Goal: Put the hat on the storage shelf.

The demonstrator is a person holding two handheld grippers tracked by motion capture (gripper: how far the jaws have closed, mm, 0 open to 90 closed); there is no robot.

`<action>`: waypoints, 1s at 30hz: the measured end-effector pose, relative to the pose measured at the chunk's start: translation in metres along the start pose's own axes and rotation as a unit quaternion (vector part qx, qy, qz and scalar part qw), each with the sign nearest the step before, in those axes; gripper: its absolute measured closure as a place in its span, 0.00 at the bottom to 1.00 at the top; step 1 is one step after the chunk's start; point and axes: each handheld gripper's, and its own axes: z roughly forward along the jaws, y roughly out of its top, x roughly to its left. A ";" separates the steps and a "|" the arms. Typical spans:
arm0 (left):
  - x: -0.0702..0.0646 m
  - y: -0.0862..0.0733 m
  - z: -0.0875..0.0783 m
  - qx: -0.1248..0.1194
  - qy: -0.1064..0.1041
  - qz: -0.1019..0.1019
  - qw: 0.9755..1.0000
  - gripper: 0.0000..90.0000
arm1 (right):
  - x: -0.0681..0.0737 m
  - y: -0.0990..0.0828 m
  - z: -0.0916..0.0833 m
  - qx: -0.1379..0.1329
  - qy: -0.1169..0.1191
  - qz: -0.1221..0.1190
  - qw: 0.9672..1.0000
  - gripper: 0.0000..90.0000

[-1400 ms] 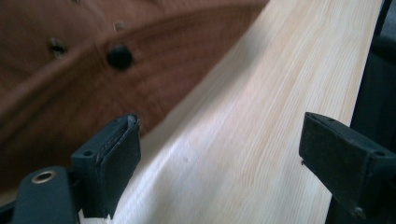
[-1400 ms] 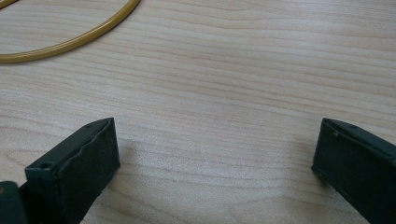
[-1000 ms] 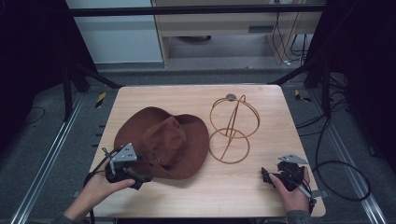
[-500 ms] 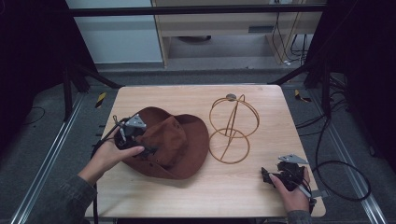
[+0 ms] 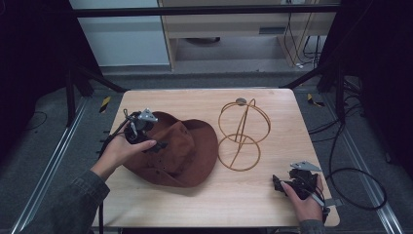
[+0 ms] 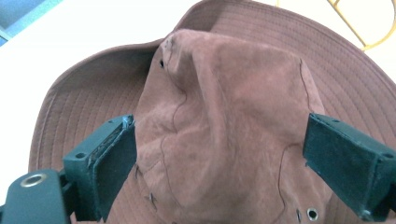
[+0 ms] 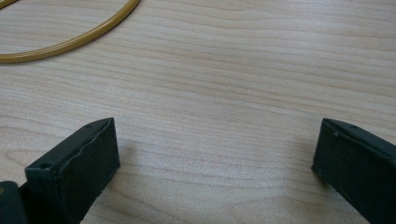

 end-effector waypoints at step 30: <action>0.004 0.018 0.040 0.070 -0.012 0.025 0.997 0.14 | 0.000 0.000 0.000 0.001 0.000 0.001 1.000 0.01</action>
